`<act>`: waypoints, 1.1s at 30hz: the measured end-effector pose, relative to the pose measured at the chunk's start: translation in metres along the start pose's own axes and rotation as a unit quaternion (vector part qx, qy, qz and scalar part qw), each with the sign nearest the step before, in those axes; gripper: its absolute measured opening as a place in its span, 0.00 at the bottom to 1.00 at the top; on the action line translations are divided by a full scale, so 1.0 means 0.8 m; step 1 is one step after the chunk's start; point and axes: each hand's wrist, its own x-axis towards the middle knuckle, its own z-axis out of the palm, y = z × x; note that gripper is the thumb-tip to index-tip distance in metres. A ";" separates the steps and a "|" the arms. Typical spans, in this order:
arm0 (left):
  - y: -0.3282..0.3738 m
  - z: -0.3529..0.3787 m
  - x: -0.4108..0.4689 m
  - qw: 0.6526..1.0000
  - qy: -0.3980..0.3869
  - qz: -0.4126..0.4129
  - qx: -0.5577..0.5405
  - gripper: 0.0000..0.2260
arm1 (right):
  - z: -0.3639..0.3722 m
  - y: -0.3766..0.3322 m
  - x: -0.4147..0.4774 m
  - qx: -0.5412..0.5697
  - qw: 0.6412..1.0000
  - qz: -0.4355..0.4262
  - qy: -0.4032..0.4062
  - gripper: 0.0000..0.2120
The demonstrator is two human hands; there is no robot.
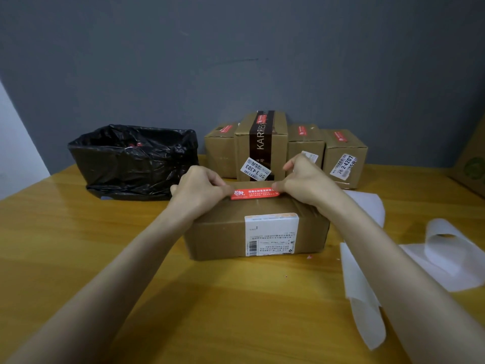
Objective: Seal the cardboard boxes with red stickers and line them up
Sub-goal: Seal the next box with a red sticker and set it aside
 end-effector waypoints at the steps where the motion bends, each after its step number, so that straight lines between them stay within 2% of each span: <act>1: -0.001 0.000 0.001 1.000 -0.002 -0.002 0.000 0.07 | 0.000 0.000 0.000 -0.005 1.000 0.000 0.000 0.23; 10: -0.002 0.002 0.001 1.000 -0.003 -0.003 0.028 0.08 | -0.001 -0.004 -0.005 -0.032 0.999 -0.002 -0.002 0.25; 25: 0.011 0.001 -0.009 0.992 0.003 0.029 0.126 0.10 | 0.007 -0.006 -0.005 -0.092 0.996 -0.021 0.010 0.19; 33: 0.006 -0.001 -0.008 0.991 0.009 0.045 0.128 0.11 | 0.001 -0.006 -0.010 -0.125 0.991 -0.044 0.019 0.19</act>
